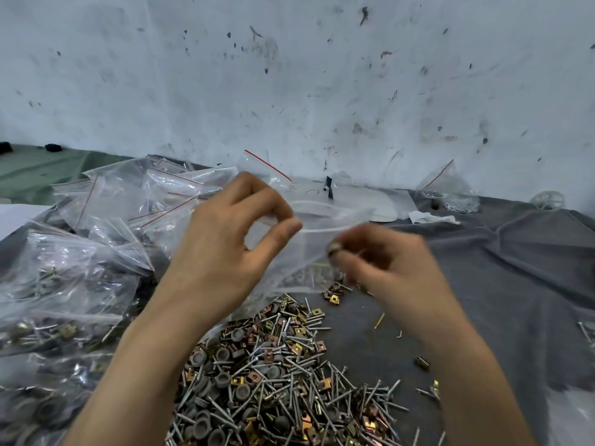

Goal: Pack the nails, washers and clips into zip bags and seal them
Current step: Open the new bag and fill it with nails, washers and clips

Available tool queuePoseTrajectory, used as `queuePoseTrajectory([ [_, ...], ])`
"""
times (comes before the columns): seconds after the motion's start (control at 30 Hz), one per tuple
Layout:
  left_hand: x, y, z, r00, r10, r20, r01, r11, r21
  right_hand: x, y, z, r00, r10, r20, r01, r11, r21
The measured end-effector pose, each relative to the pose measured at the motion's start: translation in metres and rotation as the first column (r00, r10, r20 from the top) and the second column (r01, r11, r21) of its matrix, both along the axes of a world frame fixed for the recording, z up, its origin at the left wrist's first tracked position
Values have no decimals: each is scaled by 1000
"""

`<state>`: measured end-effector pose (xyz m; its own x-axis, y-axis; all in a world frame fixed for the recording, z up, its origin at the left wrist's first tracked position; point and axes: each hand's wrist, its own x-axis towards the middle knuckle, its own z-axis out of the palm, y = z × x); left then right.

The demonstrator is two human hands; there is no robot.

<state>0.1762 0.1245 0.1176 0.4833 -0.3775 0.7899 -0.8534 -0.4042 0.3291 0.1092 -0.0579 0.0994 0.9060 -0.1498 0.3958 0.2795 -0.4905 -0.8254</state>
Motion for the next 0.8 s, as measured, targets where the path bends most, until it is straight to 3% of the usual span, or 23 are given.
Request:
queuePoseTrajectory([
  [0.07,-3,-3,0,998,-63,-16,64,995,70,-5,-1,7,946,-131,297,115,991,71],
  [0.13,-4,-6,-1,994,-102,-38,106,989,104,-6,2,8,876,-243,418,300,951,-76],
  [0.23,-4,-8,-3,993,-110,-33,113,990,85,0,4,2,894,-290,342,369,908,-196],
  [0.33,-1,-5,-2,999,-51,0,51,999,3,4,4,-1,885,-338,321,360,933,-9],
  [0.43,4,1,-1,999,41,23,-39,996,-81,11,-4,-9,792,-499,352,482,865,140],
  [0.5,6,3,-1,996,83,18,-80,987,-138,19,-10,-22,843,-491,221,504,864,-3],
  [0.57,8,4,-1,995,101,8,-98,980,-174,29,-9,-38,915,-390,-100,350,893,-282],
  [0.6,8,4,-2,995,102,3,-99,978,-182,35,-5,-47,906,-342,-249,241,901,-360],
  [0.67,7,3,-2,996,92,-4,-91,978,-190,45,3,-66,872,-250,-420,72,916,-396],
  [0.8,7,3,-2,998,64,-22,-67,977,-201,53,17,-88,818,-154,-555,-102,909,-404],
])
